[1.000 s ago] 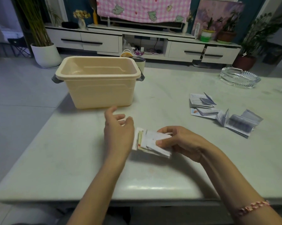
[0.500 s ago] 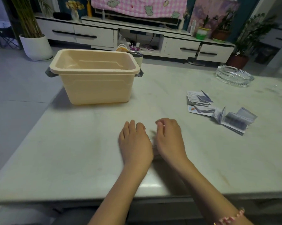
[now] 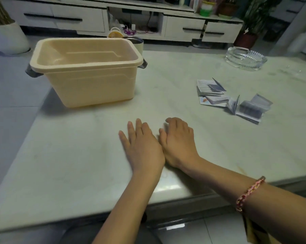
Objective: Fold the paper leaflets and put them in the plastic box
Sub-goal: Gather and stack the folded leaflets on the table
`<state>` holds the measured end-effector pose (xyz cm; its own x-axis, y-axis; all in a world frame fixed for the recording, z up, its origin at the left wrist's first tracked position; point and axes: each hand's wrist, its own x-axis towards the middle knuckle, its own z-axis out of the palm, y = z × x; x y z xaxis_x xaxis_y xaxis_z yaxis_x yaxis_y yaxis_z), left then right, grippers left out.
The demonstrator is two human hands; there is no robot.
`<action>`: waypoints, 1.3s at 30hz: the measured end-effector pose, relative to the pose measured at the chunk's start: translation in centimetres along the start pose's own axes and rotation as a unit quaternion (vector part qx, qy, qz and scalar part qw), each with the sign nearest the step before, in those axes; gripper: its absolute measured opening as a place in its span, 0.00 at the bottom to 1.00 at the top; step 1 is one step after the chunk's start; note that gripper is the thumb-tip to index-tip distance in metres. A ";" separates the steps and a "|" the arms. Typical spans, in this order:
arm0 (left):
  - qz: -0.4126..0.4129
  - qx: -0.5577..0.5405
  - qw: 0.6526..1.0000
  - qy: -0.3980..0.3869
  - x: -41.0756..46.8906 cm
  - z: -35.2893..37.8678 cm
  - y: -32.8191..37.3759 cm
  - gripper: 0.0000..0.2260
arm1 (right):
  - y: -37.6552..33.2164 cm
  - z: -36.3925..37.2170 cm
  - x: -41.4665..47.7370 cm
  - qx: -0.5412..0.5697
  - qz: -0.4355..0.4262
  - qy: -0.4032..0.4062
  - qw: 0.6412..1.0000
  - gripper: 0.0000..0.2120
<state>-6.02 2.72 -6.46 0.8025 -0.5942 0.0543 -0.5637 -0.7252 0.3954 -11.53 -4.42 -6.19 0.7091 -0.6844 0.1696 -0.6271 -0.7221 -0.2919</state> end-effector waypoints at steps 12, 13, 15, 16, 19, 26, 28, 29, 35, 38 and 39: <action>0.074 -0.076 0.994 -0.029 -1.8 -1.1 -0.7 0.19 | -0.4 -0.2 0.2 0.019 0.027 -0.031 0.999 0.24; 0.100 -0.060 0.992 -0.045 -2.6 -1.5 -1.0 0.19 | -0.4 -0.2 0.1 0.017 0.026 -0.030 0.999 0.23; 0.128 -0.030 0.988 -0.075 -3.9 -2.7 -1.4 0.20 | -0.2 -0.2 -0.1 0.013 0.023 -0.024 0.999 0.20; 0.129 -0.019 0.988 -0.088 -4.1 -3.4 -1.4 0.21 | -0.1 -0.1 -0.2 0.012 0.022 -0.021 0.999 0.19; 0.083 0.009 0.985 -0.150 -2.7 -4.9 -0.9 0.20 | -0.2 -0.1 0.0 0.016 0.026 -0.021 0.999 0.19; 0.028 0.076 0.925 -0.370 2.7 -6.9 0.8 0.20 | 0.2 0.2 -0.4 0.046 0.006 0.010 0.999 0.18; 0.029 0.082 0.916 -0.392 3.1 -7.2 1.3 0.18 | 0.3 0.2 -0.4 0.058 -0.004 0.023 0.998 0.17; 0.025 0.082 0.914 -0.397 3.1 -7.3 1.5 0.18 | 0.3 0.2 -0.5 0.069 -0.007 0.031 0.997 0.17; 0.054 0.116 0.918 -0.376 2.4 -7.3 1.5 0.18 | 0.3 0.1 -0.8 0.111 -0.021 0.021 0.993 0.28; 0.084 0.087 0.942 -0.314 1.4 -7.0 0.6 0.14 | 1.0 -1.3 -0.8 0.245 -0.088 -0.029 0.965 0.27; 0.087 0.065 0.949 -0.296 1.0 -7.0 0.1 0.13 | 1.4 -2.0 -0.9 0.285 -0.123 -0.081 0.947 0.25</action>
<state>-3.91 4.54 0.05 0.4657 -0.7728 -0.4312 -0.7281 -0.6115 0.3096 -13.68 -4.96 -4.88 0.8805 -0.4442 0.1654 -0.1927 -0.6542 -0.7314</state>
